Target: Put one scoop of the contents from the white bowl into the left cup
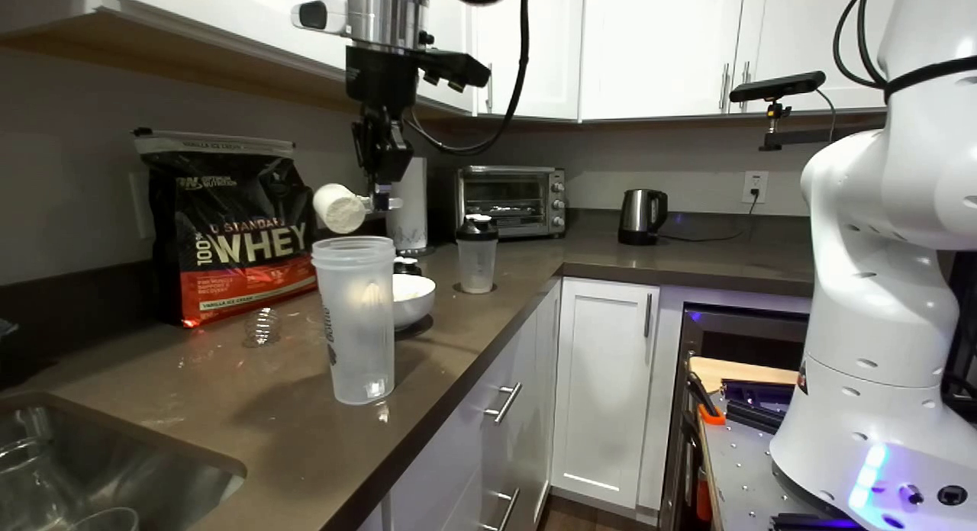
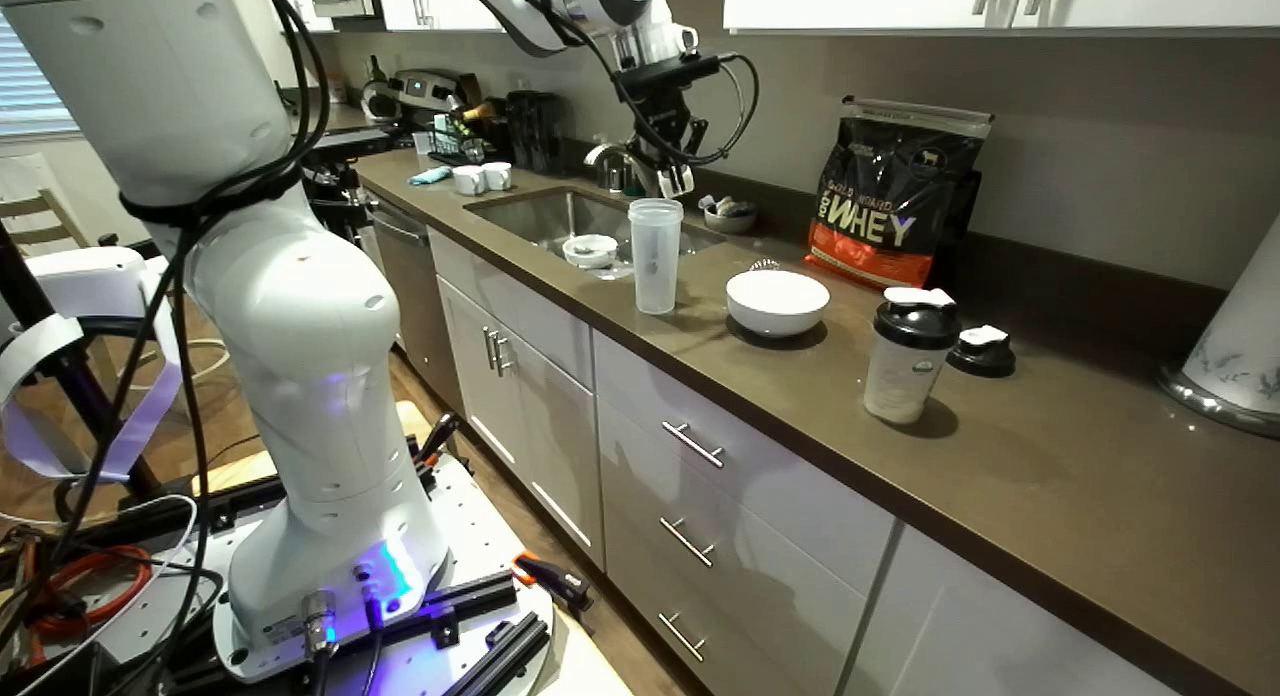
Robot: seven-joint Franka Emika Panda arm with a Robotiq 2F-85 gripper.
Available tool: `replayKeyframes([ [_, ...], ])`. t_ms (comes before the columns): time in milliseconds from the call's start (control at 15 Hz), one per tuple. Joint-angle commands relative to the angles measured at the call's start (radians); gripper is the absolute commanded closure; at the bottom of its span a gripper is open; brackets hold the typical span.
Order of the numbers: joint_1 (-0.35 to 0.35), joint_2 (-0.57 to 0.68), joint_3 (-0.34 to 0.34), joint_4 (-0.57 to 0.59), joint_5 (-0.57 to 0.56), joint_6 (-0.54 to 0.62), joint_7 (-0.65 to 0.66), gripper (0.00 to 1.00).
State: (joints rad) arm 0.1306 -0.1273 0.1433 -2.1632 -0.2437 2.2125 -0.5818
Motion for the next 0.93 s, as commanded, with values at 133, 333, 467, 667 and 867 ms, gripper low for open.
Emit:
replayKeyframes([
  [133,0.012,-0.043,0.000,-0.057,-0.060,0.068,0.053,0.99],
  [333,0.011,-0.045,0.001,-0.070,-0.094,0.096,0.077,0.99],
  [467,0.012,-0.045,0.001,-0.076,-0.110,0.107,0.088,0.99],
  [667,0.012,-0.046,0.002,-0.084,-0.123,0.109,0.099,0.99],
  [867,0.013,-0.047,0.002,-0.088,-0.125,0.108,0.101,0.99],
])
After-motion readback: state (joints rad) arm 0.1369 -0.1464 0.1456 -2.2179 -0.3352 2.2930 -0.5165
